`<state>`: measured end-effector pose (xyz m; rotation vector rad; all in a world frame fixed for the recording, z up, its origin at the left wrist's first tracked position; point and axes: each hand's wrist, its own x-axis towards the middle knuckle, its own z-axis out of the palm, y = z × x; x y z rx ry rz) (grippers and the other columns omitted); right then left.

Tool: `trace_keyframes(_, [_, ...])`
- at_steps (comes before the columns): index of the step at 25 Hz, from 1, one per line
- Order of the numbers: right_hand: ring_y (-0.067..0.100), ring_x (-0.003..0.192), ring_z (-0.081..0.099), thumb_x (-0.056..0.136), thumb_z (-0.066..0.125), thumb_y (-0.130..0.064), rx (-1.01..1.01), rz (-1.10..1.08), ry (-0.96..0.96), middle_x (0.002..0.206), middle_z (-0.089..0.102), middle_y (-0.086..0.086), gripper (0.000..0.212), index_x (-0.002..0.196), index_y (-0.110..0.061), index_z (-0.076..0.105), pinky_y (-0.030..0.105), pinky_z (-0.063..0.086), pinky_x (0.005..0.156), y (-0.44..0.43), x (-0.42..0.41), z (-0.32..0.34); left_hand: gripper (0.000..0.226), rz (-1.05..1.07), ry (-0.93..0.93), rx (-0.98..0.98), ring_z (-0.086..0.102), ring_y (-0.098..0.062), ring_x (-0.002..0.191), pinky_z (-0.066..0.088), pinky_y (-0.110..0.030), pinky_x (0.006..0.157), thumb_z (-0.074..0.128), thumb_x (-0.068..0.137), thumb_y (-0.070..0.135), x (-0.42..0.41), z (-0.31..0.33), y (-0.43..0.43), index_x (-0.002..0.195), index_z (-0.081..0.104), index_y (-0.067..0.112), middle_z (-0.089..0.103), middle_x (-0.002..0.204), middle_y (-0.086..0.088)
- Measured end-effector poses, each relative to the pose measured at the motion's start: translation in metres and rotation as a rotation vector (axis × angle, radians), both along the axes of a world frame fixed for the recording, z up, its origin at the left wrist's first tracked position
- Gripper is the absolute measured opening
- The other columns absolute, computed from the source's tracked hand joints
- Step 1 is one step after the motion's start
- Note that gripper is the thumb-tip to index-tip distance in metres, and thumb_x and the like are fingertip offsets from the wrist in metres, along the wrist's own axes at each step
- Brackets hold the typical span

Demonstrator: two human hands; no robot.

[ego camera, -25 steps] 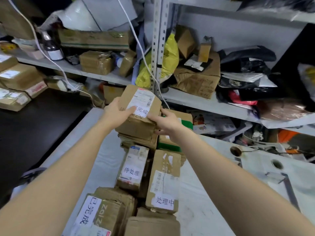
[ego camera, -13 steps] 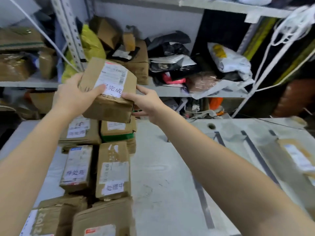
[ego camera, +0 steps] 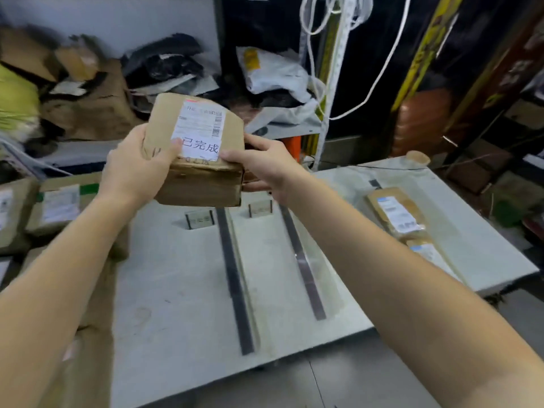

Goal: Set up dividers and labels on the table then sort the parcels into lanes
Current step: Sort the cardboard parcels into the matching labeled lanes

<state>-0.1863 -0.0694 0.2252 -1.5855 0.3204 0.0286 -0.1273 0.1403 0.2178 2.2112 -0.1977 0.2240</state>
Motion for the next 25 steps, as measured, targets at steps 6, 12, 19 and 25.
trace_keyframes(6, [0.017,0.105,0.070,0.083,0.082,-0.030,-0.047,-0.153,-0.012,0.127,0.069,-0.003,0.064,0.143,-0.031,0.060,0.038,0.064,0.081,-0.128,-0.064,-0.021,0.048,-0.088,0.080,-0.053,0.056,-0.021,0.119,0.042,-0.038,0.100,0.057,0.093,0.052,-0.056,-0.017,-0.139,0.139,0.049,0.039,0.063,0.124,0.010])
trace_keyframes(12, [-0.001,0.079,0.067,0.090,0.078,-0.037,-0.135,-0.210,0.099,0.104,0.067,-0.014,0.062,0.146,-0.032,0.053,0.010,0.050,0.048,-0.209,-0.092,-0.045,0.049,-0.231,0.200,-0.130,0.058,-0.013,0.111,0.048,-0.038,0.097,0.067,0.092,0.040,-0.065,-0.054,-0.227,0.137,0.050,0.033,0.061,0.116,0.016])
trace_keyframes(19, [0.008,0.094,0.062,0.088,0.079,-0.042,-0.251,-0.214,0.315,0.123,0.063,-0.006,0.070,0.150,-0.037,0.046,0.021,0.056,0.057,-0.271,-0.080,-0.080,0.067,-0.353,0.426,-0.177,0.058,-0.016,0.120,0.052,-0.046,0.101,0.072,0.088,0.046,-0.059,-0.117,-0.285,0.146,0.039,0.038,0.060,0.134,0.011])
trace_keyframes(25, [0.016,0.100,0.073,0.091,0.077,-0.030,-0.197,-0.097,0.380,0.114,0.075,-0.006,0.048,0.136,-0.032,0.061,0.042,0.065,0.076,-0.306,-0.059,-0.141,0.070,-0.271,0.554,-0.121,0.056,-0.017,0.124,0.050,-0.043,0.103,0.071,0.088,0.041,-0.058,-0.161,-0.312,0.148,0.037,0.034,0.059,0.140,0.010])
